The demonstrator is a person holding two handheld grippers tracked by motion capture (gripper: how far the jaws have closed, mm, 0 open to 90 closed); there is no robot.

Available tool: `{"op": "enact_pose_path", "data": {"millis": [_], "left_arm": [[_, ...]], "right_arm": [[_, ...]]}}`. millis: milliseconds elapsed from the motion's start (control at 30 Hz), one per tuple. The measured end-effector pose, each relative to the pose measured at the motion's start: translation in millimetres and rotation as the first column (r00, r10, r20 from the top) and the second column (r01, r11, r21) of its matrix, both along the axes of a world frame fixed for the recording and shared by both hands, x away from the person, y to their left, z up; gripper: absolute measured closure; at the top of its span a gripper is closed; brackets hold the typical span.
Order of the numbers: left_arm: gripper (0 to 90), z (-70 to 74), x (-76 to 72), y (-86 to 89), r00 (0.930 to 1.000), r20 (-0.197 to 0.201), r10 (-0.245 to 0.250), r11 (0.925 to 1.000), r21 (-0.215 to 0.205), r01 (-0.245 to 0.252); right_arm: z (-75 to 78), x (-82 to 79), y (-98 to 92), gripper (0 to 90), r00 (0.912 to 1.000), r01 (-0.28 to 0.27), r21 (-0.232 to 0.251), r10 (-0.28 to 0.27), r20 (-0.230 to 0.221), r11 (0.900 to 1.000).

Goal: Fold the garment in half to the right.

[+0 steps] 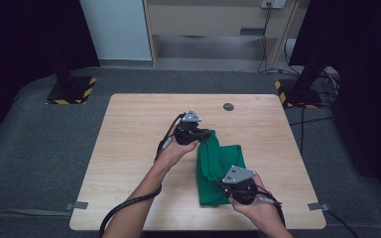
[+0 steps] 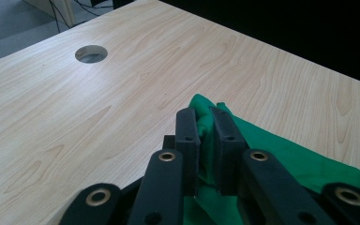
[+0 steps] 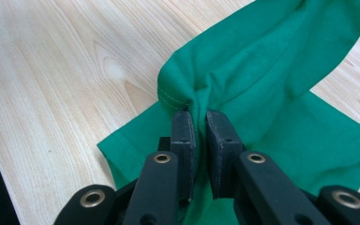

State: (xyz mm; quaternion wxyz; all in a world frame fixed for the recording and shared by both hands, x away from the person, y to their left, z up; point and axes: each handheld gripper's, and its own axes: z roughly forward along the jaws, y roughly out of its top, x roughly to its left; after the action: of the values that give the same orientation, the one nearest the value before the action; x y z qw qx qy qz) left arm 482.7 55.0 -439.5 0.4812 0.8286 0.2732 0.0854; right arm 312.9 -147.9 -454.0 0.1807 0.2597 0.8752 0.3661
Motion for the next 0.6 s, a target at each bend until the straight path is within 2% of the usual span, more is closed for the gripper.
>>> {"op": "enact_pose_path", "data": {"millis": [267,600], "left_arm": [[82.9,-3.3,0.6,-7.1,1.0000,-0.004,-0.007,1.0000,0.000,0.007],[82.0,-5.9,-0.4,-3.0,0.9999,-0.016,0.004,0.9999,-0.015,-0.004]], "right_arm": [[-1.6,-0.4,-7.5,82.3,0.9999,0.016,-0.002,-0.016,-0.005,1.000],[-0.9,-1.3,-5.1,82.4,1.0000,0.008,-0.011,-0.008,0.001,1.000]]}}
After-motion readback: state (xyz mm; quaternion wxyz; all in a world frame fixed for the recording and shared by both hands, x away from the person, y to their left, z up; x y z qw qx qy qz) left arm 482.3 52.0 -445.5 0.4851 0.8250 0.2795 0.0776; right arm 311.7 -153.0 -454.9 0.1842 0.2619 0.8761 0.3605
